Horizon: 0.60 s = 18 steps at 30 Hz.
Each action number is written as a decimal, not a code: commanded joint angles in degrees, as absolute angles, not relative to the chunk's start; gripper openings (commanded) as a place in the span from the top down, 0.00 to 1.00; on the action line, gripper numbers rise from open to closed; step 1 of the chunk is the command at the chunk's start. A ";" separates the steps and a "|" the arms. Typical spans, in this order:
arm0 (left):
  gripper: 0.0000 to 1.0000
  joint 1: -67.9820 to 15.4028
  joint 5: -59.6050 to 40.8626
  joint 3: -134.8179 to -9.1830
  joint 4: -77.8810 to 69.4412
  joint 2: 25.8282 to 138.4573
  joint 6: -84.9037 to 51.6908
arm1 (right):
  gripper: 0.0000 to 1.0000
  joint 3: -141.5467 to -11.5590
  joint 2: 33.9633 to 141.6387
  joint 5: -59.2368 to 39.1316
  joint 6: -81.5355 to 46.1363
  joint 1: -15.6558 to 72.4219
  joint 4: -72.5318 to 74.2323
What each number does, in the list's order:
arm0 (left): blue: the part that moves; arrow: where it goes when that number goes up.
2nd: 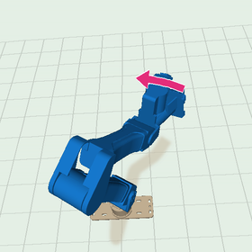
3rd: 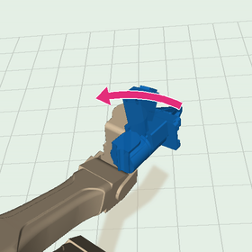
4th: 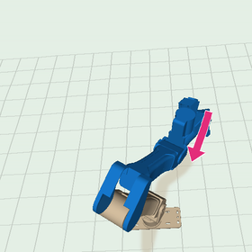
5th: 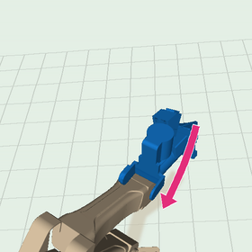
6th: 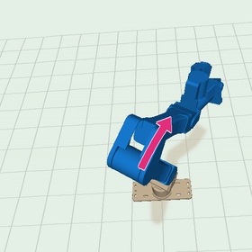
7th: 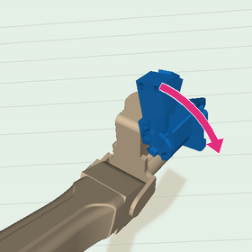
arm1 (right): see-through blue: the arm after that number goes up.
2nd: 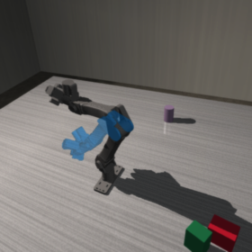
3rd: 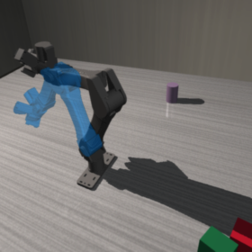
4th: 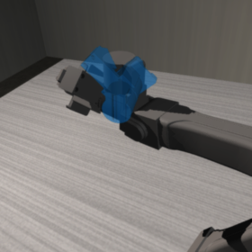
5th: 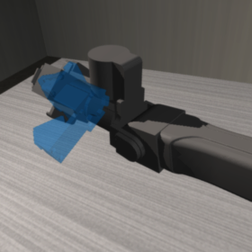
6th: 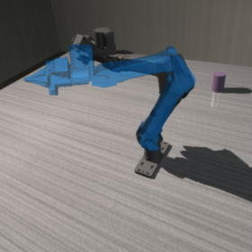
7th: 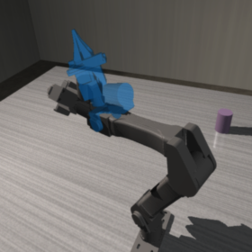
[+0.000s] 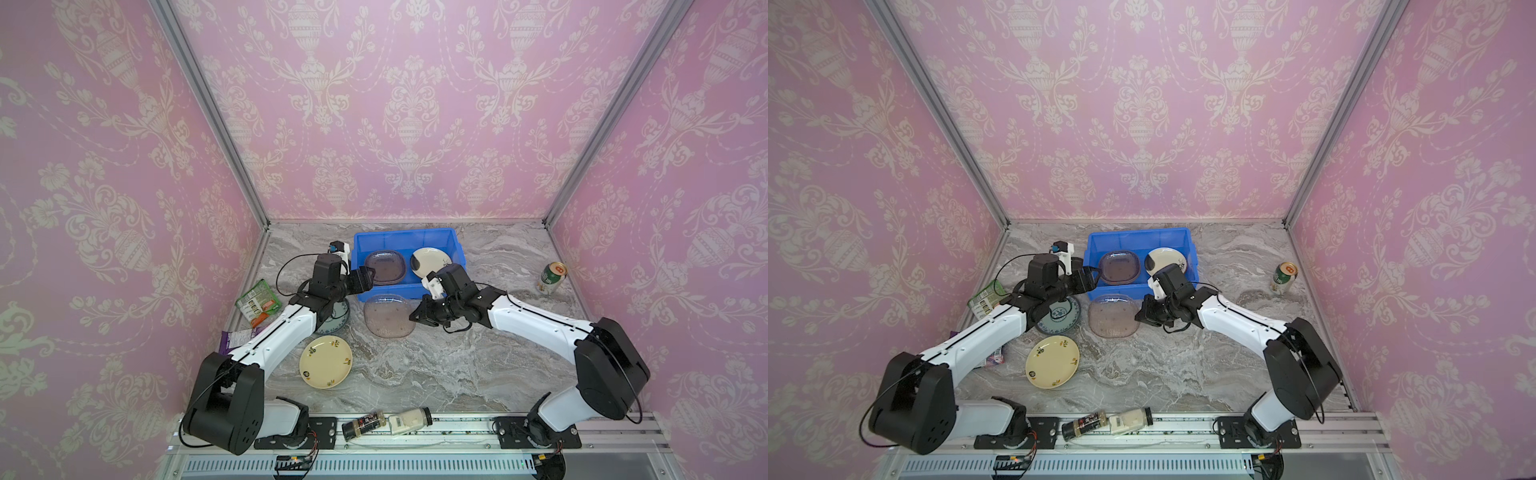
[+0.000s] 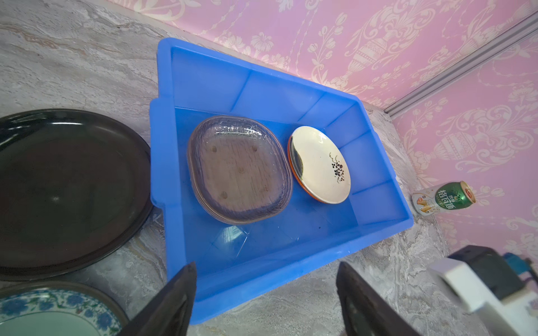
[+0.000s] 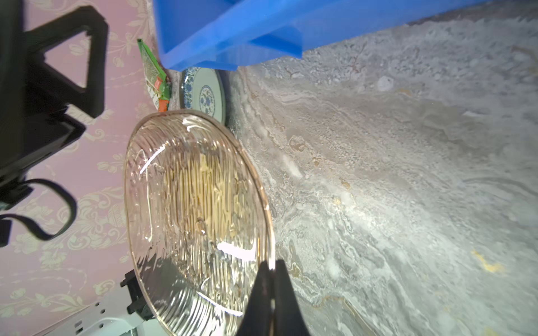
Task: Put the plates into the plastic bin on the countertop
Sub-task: 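Carry the amber glass plate over the bin and lower it onto the glass stack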
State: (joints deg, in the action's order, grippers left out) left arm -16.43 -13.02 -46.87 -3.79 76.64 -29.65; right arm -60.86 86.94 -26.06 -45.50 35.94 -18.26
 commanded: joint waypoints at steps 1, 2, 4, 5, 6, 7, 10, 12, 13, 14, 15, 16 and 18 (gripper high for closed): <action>0.22 -14.46 -11.42 -48.17 -5.56 74.30 -29.74 | 1.00 -68.59 83.72 -21.08 -33.59 33.65 -30.88; 0.22 -13.99 -11.44 -47.95 -6.06 74.19 -30.15 | 1.00 -70.91 84.01 -19.55 -31.33 33.06 -31.57; 0.23 -13.41 -12.30 -47.17 -7.97 74.58 -31.55 | 1.00 -74.55 85.94 -18.77 -28.80 30.78 -31.26; 0.23 -13.36 -12.64 -47.03 -8.29 74.85 -31.85 | 1.00 -76.15 87.27 -18.76 -27.95 29.83 -30.84; 0.23 -13.38 -12.74 -46.82 -8.51 75.07 -32.07 | 1.00 -78.00 88.83 -18.24 -26.84 29.02 -29.72; 0.23 -13.28 -12.83 -46.47 -8.96 75.22 -32.38 | 1.00 -80.02 90.77 -17.26 -26.11 28.41 -28.37; 0.23 -13.23 -13.00 -46.23 -9.49 75.41 -32.59 | 1.00 -87.61 97.62 -17.12 -25.51 26.90 -27.20; 0.23 -13.26 -13.56 -45.89 -10.17 75.50 -33.10 | 1.00 -93.15 102.36 -16.13 -24.69 26.50 -27.00; 0.23 -13.19 -13.71 -45.88 -10.14 75.41 -33.05 | 1.00 -96.14 104.67 -15.42 -23.93 26.29 -27.97; 0.23 -13.18 -13.64 -46.00 -9.87 75.25 -32.84 | 1.00 -99.83 107.36 -14.45 -23.19 26.15 -29.92; 0.23 -13.18 -13.30 -45.97 -9.43 74.92 -32.65 | 1.00 -103.38 109.83 -13.91 -22.95 25.91 -31.84; 0.23 -13.10 -13.10 -45.99 -9.21 74.56 -32.46 | 1.00 -106.07 111.84 -13.85 -23.15 25.69 -33.01; 0.23 -12.97 -12.62 -45.99 -8.86 73.80 -32.02 | 1.00 -109.93 115.21 -14.15 -23.67 25.58 -34.01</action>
